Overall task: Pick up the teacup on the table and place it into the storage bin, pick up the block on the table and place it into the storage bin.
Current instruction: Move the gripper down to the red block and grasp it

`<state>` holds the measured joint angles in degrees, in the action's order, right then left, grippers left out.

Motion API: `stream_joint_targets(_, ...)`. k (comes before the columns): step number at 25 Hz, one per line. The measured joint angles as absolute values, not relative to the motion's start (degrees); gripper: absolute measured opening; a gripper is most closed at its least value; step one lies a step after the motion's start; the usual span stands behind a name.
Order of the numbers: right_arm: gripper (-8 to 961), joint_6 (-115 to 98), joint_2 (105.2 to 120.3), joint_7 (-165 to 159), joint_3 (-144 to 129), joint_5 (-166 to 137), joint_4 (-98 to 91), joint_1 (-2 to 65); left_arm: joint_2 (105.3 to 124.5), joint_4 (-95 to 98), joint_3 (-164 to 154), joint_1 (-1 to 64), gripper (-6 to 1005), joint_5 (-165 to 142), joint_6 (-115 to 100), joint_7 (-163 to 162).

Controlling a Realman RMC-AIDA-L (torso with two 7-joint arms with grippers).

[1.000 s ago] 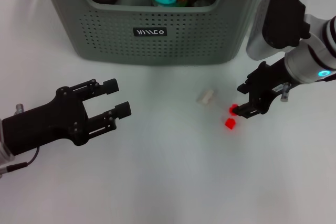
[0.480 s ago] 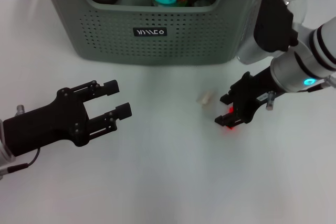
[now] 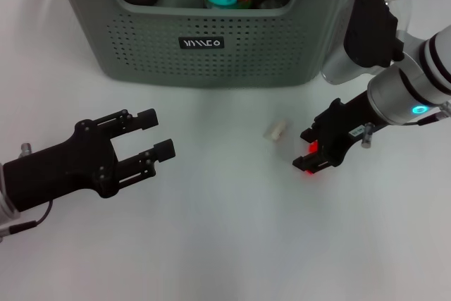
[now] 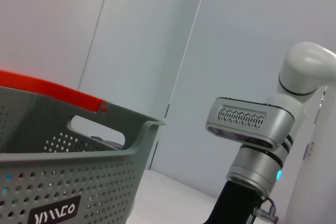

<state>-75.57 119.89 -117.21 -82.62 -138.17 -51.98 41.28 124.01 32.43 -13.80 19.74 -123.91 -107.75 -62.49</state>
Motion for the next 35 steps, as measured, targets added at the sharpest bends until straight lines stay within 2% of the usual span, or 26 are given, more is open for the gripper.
stream_joint_targets(35, 506, -77.2, 120.32, -131.5, -80.1, -144.8, -54.9, 41.3, 124.01, 32.0, -13.8, 20.2, 613, -124.1, -106.3, -62.3)
